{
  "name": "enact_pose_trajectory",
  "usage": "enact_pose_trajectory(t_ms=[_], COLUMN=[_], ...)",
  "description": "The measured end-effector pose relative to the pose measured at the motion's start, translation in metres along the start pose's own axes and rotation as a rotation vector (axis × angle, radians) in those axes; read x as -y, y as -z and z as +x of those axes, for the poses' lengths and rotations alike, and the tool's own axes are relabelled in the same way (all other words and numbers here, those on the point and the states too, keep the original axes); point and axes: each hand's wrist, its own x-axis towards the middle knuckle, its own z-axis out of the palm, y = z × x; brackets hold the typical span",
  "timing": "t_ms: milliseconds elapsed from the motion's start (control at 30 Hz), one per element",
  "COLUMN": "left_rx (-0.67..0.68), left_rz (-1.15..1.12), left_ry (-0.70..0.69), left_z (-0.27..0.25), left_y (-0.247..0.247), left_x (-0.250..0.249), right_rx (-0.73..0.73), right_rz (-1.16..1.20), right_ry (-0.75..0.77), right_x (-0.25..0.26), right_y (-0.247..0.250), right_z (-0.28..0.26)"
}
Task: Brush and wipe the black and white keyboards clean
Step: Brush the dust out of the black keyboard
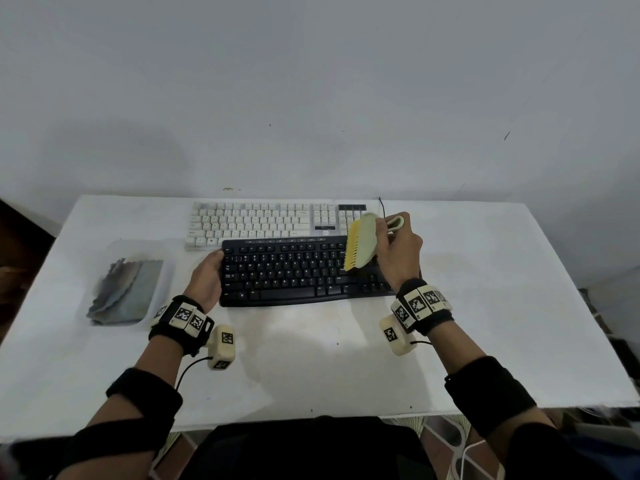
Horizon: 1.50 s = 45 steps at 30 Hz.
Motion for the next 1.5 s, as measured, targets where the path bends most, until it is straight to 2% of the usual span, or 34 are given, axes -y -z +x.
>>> enact_pose_trajectory(t_ms=[200,400,467,567,633,800,1033,1267,1500], left_rx=[-0.002,0.001,0.004,0.001,-0.007,-0.008,-0.019,-0.018,-0.017], left_rz=[-0.012,-0.010,-0.011,-0.005,-0.002,0.012,0.013,0.013,0.021], left_ry=[0.002,-0.001,-0.002,-0.005,0.001,0.008,0.012,0.018,0.019], left_z=[0.001,0.005,0.006,0.008,0.009,0.011,0.010,0.008,0.007], left_y=[0.001,0.004,0.004,0.005,0.006,0.007,0.006,0.005,0.005], left_x=[0.001,0.004,0.005,0.006,0.006,0.007,0.005,0.004,0.004], right_rx=[0.060,0.239,0.203,0.038,-0.004,0.056,0.328,0.191,0.292], right_rz=[0.012,-0.050,-0.047,-0.029,-0.003,0.022,-0.096,-0.060,-0.029], right_ry=[0.022,0.123,0.091,0.015,-0.009,0.020,0.205,0.155,0.166], right_x=[-0.004,-0.008,-0.005,-0.003,-0.004,-0.002,0.000,0.005,-0.001], right_y=[-0.011,-0.003,0.001,0.003,-0.001,-0.013,0.004,0.001,-0.004], right_z=[-0.017,-0.020,-0.016,-0.012,-0.012,-0.021,-0.019,-0.019,-0.029])
